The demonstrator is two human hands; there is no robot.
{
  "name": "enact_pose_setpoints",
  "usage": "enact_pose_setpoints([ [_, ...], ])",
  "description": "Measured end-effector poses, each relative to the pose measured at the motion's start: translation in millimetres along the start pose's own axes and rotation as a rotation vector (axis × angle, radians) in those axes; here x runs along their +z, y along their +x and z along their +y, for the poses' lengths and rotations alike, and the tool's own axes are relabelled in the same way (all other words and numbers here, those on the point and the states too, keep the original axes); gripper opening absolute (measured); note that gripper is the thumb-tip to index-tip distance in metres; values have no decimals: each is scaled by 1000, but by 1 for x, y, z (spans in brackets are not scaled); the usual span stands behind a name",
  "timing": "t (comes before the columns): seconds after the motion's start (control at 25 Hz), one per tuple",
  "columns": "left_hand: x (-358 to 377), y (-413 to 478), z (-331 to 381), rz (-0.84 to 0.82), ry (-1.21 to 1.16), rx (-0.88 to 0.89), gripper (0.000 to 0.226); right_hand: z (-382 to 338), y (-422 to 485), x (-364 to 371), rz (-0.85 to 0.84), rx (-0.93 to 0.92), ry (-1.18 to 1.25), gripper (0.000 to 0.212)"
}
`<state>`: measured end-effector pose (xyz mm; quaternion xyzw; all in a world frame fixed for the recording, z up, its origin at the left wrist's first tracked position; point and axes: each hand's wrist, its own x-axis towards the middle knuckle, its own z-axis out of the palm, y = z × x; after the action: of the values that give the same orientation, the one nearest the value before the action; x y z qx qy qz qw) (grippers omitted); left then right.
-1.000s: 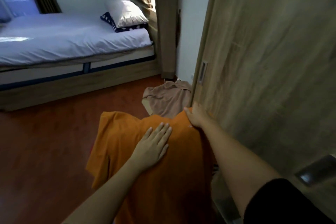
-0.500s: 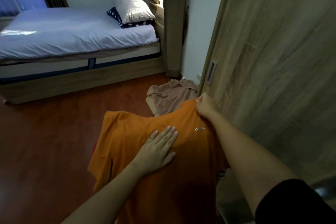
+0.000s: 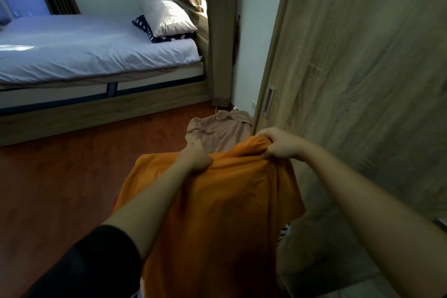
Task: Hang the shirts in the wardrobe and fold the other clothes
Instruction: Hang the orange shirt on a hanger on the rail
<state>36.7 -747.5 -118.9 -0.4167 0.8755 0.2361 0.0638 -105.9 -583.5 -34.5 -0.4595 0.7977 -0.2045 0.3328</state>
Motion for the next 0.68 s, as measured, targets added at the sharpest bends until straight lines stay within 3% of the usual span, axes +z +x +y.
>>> enact_pose_setpoints([
  [0.08,-4,5,-3,-147,23,5,29,6,-3,3,165,-143,52,26],
  [0.12,-5,8,-6,-146,-10,13,26,9,-5,3,186,-192,77,22],
  [0.16,-4,10,-9,-104,-56,21,22,11,-7,5,177,-225,99,16],
  [0.24,-4,8,-17,178,-103,38,16,12,-8,6,153,-248,80,21],
  [0.32,-10,-4,-25,509,5,123,17,13,-6,6,209,-241,-284,24],
  [0.4,-23,-19,-38,611,156,261,21,6,-10,7,250,-280,-753,17],
  [0.48,-41,-34,-52,542,288,352,21,-2,-17,7,218,-349,-911,15],
  [0.56,-63,-44,-64,436,277,381,19,-11,-24,4,200,-350,-895,15],
  [0.68,-103,-72,-59,191,-210,434,19,-22,-40,-2,319,-246,-720,42],
])
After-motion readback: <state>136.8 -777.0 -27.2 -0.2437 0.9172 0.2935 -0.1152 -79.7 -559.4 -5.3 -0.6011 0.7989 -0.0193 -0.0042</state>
